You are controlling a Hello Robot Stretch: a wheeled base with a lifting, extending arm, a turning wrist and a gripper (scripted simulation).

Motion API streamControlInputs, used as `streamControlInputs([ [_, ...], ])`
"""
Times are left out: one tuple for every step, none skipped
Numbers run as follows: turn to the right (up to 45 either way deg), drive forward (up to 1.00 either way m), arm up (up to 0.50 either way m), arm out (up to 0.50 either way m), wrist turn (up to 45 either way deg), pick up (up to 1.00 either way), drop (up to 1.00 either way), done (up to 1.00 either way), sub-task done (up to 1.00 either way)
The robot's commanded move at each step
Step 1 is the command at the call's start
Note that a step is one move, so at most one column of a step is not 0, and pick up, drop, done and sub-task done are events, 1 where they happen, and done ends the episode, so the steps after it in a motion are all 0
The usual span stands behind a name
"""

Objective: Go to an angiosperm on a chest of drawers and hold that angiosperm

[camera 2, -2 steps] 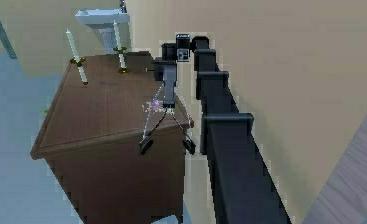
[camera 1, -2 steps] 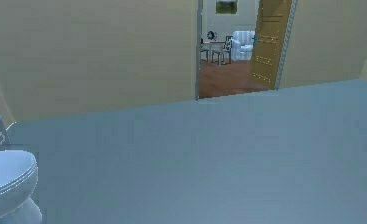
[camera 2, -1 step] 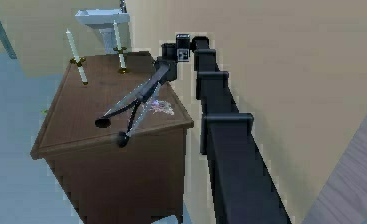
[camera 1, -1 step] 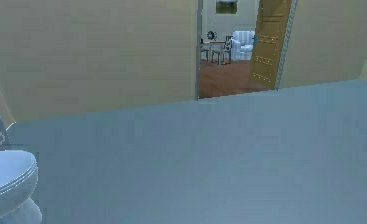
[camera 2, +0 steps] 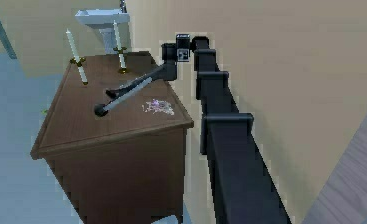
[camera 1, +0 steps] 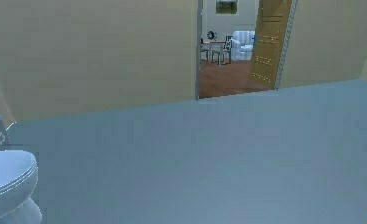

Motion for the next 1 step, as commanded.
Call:
streamControlInputs([
  [0.0, 0.0, 0.0, 0.0, 45.0, 0.0, 0.0, 0.0, 0.0],
])
